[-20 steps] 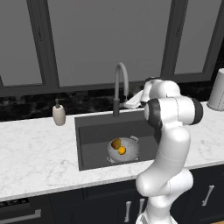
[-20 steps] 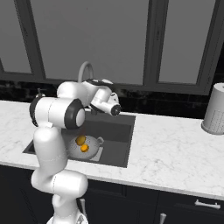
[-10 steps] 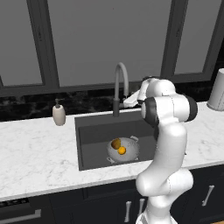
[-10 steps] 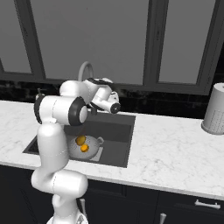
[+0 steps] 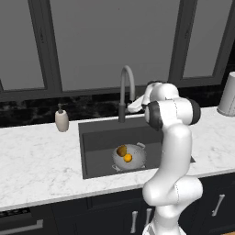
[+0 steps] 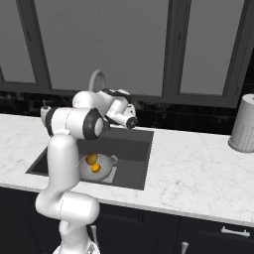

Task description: Put the colander in the sink, put the tangerine, pear in the colander, and turn on the sink faucet and pour water over the colander.

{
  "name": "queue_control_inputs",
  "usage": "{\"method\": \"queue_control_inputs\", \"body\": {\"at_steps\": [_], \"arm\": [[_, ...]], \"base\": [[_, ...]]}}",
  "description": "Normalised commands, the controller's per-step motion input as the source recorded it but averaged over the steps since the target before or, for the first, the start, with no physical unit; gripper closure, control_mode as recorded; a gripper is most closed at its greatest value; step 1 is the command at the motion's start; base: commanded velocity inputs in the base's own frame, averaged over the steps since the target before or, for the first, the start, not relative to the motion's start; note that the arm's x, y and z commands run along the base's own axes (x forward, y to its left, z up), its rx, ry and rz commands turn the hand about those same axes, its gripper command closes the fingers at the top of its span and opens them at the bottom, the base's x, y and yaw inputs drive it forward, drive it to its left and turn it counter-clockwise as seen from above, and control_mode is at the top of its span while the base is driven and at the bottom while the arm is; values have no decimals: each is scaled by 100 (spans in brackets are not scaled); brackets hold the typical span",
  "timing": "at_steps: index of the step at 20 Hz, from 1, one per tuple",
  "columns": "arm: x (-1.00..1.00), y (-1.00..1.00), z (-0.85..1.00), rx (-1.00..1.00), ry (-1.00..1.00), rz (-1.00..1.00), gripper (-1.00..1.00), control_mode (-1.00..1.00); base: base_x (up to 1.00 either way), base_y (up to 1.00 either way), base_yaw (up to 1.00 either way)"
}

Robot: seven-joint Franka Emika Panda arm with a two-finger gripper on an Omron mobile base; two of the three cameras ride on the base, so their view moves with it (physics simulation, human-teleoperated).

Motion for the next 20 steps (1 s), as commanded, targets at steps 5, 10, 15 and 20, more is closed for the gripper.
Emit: {"method": "queue_control_inputs", "body": {"at_steps": [5,10,15,20], "arm": [[25,0,-6,0,0,0,-100,-100],[20,0,-12,0,-4,0,-100,-100],[21,0,-6,0,-4,-1,-100,-100],[20,0,-3,0,-2,-1,-100,-100]], "base": [[0,0,0],[0,0,0],[0,0,0],[0,0,0]]}}
